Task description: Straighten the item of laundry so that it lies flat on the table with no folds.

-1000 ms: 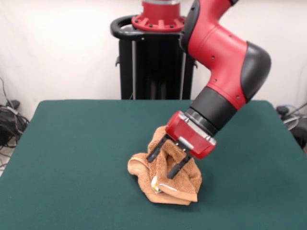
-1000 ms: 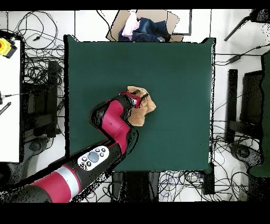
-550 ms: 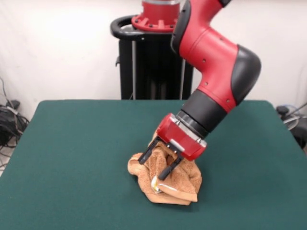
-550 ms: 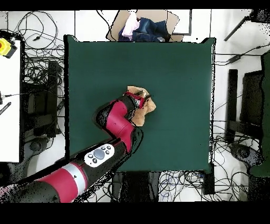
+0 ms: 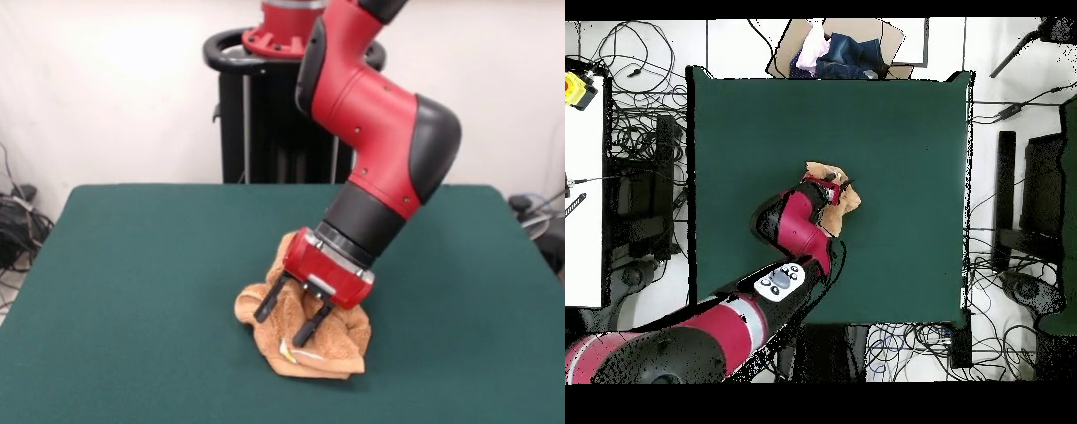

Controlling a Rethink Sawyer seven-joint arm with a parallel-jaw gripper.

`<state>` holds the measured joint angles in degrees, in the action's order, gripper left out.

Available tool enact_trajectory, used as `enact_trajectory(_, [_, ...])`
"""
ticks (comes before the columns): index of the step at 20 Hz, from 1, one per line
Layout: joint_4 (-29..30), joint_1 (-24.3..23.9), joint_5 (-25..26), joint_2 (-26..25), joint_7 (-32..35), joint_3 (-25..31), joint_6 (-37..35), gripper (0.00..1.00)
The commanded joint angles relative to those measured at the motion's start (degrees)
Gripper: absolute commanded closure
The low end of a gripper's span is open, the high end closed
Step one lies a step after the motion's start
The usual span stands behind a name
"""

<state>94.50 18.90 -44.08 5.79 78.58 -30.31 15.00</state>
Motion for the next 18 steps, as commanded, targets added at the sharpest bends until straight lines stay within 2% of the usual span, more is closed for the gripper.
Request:
enact_trajectory(1, [-0.6,-3.8,6.5,1.8,18.2,15.9,1.2,0.00])
enact_trajectory(9, [0.3,-6.4,8.8,4.0,16.7,18.3,0.1,0.00])
enact_trajectory(18, [2.2,-7.2,10.1,6.5,15.7,19.2,-1.4,0.00])
